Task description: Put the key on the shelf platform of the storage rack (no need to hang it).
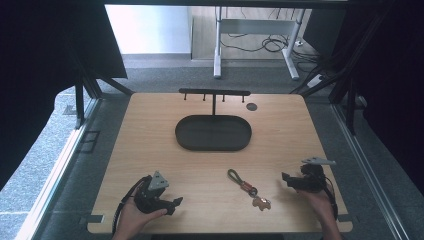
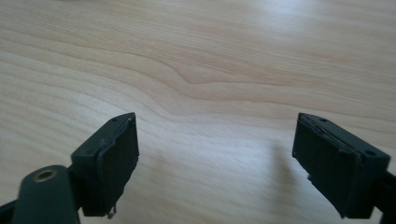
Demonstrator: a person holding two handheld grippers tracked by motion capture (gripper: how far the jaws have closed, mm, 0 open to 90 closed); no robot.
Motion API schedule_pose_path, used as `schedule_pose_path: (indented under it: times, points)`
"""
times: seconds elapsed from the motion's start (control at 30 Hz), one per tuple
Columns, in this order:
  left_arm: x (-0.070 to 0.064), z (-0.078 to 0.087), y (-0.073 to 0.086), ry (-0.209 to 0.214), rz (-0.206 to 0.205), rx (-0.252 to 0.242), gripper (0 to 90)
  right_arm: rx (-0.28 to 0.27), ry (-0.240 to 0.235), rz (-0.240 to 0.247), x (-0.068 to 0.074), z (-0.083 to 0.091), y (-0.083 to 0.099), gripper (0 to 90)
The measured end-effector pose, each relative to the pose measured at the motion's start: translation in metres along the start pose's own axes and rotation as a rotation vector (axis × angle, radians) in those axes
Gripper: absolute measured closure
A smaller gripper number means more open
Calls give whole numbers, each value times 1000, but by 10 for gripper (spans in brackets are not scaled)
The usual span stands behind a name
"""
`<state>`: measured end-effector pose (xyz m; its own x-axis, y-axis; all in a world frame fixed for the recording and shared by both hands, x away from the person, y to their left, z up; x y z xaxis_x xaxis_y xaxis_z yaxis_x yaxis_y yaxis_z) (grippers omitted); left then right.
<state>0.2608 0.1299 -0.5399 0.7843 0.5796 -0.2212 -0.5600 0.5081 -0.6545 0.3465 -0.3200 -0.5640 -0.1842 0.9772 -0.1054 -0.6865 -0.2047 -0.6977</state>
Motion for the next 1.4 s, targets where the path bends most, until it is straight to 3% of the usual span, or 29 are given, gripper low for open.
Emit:
schedule_pose_path:
  times: [0.17,0.4,0.73,1.17,1.4]
  points:
    - [-1,3,-2,-12,-14,2,203,-60,-28,20,-12,22,2,216]
    - [-6,16,-3,-7,-32,-37,207,-90,-41,78,-4,43,-2,246]
    - [-4,9,-4,10,-39,-20,208,-75,-76,114,4,42,-2,301]
    - [-4,19,-11,3,-43,-47,211,-70,-104,120,6,58,-6,322]
    - [-3,21,-8,5,-42,-49,211,-30,-127,172,17,68,-15,341]
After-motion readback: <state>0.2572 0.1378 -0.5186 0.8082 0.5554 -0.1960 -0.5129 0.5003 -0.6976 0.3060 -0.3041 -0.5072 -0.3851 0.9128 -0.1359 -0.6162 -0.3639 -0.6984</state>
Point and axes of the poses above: each handheld gripper's, and its own axes: z roughly backward along the jaws, y roughly out of its underside, x roughly to its left, the point moved 6 cm from there along -z, roughly forward along the jaws, and after that the axes turned 14 degrees about y, right-handed, at the moved point
